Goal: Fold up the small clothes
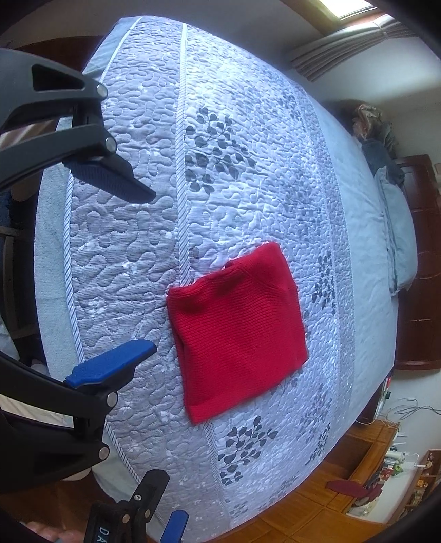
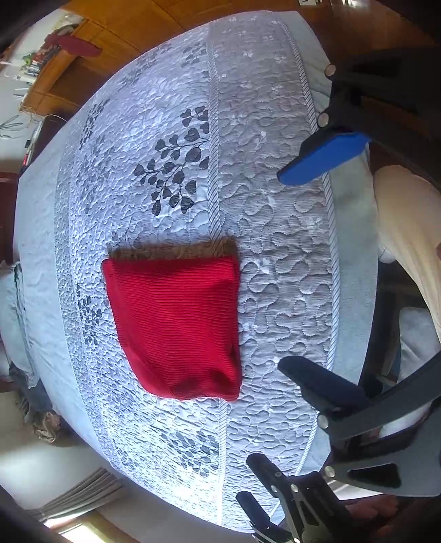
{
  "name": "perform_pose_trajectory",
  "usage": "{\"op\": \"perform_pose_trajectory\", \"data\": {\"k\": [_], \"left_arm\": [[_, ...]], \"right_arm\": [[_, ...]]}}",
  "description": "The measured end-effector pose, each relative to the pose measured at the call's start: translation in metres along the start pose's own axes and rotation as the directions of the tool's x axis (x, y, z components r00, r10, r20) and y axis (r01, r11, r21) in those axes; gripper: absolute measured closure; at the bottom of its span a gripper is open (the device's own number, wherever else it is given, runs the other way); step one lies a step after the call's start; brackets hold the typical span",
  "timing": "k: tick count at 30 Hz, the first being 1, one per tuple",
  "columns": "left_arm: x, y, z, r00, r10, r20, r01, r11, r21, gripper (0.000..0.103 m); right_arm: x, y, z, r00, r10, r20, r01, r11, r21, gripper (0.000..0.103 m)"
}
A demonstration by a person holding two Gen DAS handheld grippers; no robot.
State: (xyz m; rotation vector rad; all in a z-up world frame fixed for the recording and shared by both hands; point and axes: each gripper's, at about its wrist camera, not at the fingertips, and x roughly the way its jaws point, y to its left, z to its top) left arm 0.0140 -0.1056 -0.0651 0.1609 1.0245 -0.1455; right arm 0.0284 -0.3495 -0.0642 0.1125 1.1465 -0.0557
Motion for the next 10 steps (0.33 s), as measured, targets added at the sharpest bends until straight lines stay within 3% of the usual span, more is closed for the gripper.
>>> {"op": "perform_pose_trajectory", "data": {"k": [10], "left_arm": [[-0.0095,-0.0042,0.0021,1.000,-0.003,0.015,0.003,1.000,-0.006,0.020]], "right_arm": [[-0.0002,-0.0084,-0.0033,1.000,0.011,-0.001,-0.011,0.999,0.030,0.003]]}}
